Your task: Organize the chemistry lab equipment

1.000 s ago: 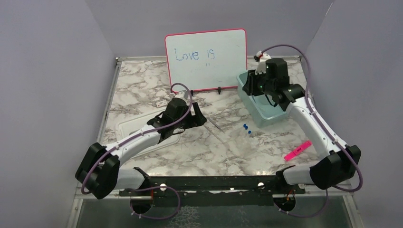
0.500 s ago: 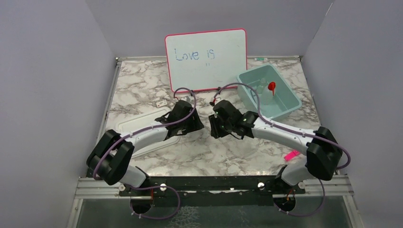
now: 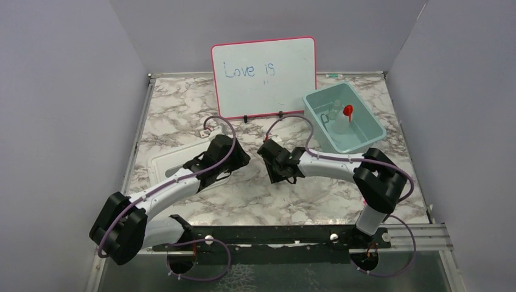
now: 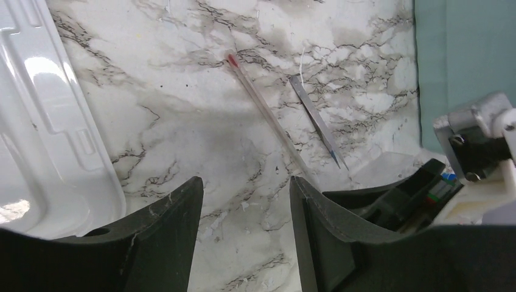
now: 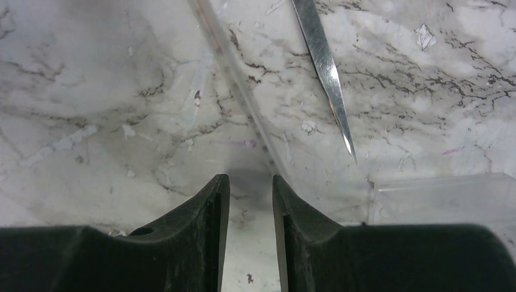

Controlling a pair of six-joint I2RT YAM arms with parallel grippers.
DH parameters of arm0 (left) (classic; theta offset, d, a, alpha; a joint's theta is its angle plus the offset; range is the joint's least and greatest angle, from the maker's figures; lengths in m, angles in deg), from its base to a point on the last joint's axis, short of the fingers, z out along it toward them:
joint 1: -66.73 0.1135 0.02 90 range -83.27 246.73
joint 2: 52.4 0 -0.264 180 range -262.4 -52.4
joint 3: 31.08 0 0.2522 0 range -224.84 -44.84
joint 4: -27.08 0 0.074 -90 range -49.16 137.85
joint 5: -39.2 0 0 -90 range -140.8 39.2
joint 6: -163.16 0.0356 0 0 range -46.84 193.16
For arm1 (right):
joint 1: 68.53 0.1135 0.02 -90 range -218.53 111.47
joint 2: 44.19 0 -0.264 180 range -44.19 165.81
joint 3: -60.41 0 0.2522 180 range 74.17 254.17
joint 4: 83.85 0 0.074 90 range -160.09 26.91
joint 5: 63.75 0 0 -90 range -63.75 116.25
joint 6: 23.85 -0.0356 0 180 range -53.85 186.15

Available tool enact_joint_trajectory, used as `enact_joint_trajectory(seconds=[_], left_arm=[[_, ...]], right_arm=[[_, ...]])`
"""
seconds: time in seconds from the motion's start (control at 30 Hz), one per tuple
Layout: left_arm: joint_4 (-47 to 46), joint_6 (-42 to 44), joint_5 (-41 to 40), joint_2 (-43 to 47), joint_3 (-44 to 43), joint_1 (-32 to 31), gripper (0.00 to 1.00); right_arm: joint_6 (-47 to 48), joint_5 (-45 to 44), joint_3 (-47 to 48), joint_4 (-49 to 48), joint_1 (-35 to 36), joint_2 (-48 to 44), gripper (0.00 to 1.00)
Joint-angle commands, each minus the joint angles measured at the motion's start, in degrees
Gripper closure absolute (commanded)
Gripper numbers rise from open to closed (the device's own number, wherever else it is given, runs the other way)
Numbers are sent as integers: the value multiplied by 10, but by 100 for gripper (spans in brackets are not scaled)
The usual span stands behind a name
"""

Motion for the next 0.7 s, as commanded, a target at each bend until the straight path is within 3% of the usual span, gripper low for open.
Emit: enact_joint_trajectory(seconds=[0.0,0.3,0.67], left_arm=[[-3,-9,-30,27,17,2,43],[1,-6,-34,32,18,3,42],[13,-8,-50,51,24,5,40]], right_arm=[[-14,-57,37,0,5,50,65],[-3,-51,63,-6,5,80,66],[32,-61,69,-25,5,17,65]])
